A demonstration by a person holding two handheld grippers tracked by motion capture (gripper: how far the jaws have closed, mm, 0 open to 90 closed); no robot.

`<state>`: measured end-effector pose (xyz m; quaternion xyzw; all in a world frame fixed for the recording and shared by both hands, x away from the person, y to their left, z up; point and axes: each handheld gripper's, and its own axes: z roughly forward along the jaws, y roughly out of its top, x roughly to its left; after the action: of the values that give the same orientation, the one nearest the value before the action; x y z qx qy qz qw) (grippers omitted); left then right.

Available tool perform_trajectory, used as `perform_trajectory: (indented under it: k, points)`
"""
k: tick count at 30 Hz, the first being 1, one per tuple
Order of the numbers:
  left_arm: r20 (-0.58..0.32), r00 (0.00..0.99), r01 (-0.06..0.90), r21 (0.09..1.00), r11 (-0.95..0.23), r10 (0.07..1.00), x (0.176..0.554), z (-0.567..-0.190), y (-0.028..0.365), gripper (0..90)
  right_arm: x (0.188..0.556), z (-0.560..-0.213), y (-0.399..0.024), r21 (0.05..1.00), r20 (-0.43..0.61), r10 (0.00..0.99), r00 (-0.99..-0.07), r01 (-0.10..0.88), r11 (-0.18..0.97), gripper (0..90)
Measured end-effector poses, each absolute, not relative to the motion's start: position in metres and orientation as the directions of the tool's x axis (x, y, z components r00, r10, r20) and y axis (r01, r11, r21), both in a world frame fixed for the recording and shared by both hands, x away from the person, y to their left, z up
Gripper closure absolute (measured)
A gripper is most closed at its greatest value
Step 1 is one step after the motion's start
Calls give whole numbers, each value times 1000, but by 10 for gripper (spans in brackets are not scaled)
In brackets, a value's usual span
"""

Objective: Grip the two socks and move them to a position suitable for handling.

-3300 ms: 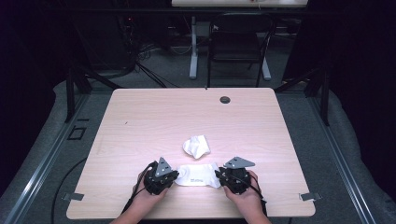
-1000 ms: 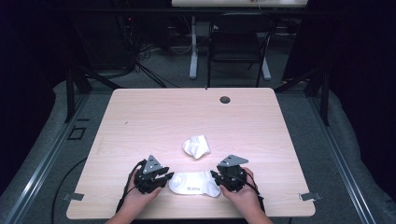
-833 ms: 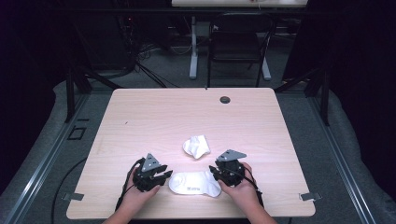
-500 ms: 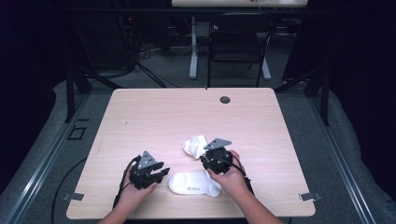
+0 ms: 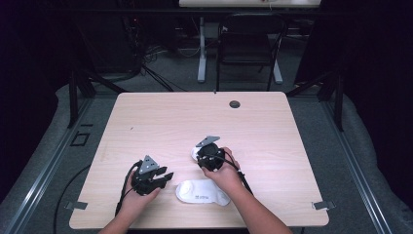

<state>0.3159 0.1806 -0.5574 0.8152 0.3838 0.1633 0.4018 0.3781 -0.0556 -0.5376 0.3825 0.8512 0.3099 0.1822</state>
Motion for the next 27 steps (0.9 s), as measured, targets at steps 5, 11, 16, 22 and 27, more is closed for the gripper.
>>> perform_trajectory:
  k: [5,11,16,22,27]
  points:
    - [-47,648,500,779,-378,760,317,-557,183,619,383,-541,-50,656,-76,762,-643,543,524,650]
    - [-44,645,499,781,-377,762,318,-558,182,619,388,-549,-48,636,-80,772,-631,564,527,634]
    - [-42,646,499,779,-380,762,318,-558,182,620,388,-554,-45,625,-95,770,-631,564,540,651]
    - [-41,645,499,779,-380,763,318,-559,182,619,389,-557,-42,615,-115,779,-616,572,543,802]
    - [-42,642,503,777,-379,765,319,-560,181,620,387,-554,-44,624,-115,788,-605,574,531,871]
